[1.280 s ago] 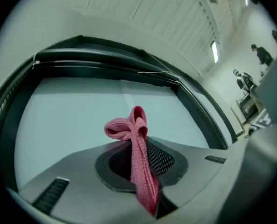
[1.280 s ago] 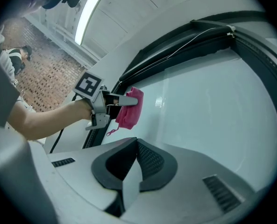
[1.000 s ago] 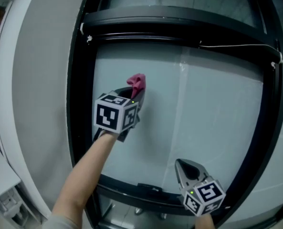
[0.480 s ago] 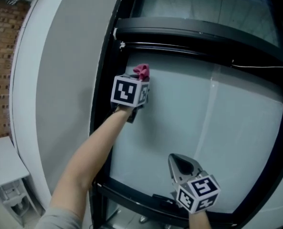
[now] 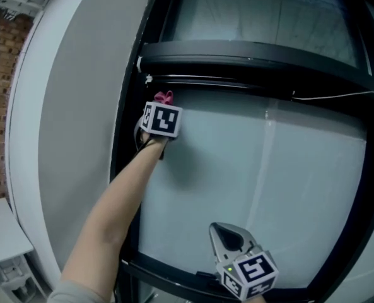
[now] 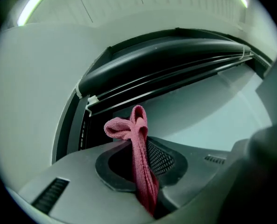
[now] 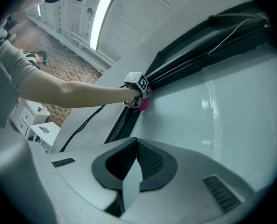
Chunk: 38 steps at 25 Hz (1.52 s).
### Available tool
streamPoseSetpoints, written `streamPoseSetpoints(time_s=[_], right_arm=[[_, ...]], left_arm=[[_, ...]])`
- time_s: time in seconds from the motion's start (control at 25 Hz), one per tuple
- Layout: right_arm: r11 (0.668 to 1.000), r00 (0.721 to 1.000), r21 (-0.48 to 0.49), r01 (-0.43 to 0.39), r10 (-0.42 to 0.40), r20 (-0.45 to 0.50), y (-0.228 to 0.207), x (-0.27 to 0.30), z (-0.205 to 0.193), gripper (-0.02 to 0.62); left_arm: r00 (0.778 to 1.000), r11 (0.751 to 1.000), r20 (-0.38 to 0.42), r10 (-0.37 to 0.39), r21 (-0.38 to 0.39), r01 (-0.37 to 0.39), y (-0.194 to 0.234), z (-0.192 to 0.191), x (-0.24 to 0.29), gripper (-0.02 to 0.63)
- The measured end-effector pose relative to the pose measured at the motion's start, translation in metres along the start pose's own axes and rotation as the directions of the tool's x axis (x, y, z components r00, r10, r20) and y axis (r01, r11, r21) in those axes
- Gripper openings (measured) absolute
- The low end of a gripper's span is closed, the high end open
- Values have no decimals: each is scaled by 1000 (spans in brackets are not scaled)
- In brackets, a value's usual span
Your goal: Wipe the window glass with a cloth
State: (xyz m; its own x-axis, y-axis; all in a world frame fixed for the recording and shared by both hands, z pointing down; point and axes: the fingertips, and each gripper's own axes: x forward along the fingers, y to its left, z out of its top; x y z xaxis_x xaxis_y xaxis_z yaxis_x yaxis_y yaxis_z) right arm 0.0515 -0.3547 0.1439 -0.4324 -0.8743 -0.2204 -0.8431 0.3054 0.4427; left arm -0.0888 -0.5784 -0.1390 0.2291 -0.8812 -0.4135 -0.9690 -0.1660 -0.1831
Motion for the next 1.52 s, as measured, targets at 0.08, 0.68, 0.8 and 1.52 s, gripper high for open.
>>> streamPoseSetpoints(time_s=[0.08,0.68,0.8,1.52], right_arm=[[1000,1000,-9,5,-5,9,-3,-8,3,-11],[999,999,-4,39,-39,-1,-22,-41,1,-11],[999,999,-4,46,-46,-6,-26,-51,-1,-11],[977,975,-20,211,-212,-61,-80,-147,-9,-11]], left_arm=[[1000,1000,-1,15,4,-15,4,3,8,51],[964,955,57,-260,-135,265,-102,21,-6,51],[933,922,117,-339,-157,355,-139,36,-16,51],[806,798,204,-556,-141,586,-340,107,-87,50]])
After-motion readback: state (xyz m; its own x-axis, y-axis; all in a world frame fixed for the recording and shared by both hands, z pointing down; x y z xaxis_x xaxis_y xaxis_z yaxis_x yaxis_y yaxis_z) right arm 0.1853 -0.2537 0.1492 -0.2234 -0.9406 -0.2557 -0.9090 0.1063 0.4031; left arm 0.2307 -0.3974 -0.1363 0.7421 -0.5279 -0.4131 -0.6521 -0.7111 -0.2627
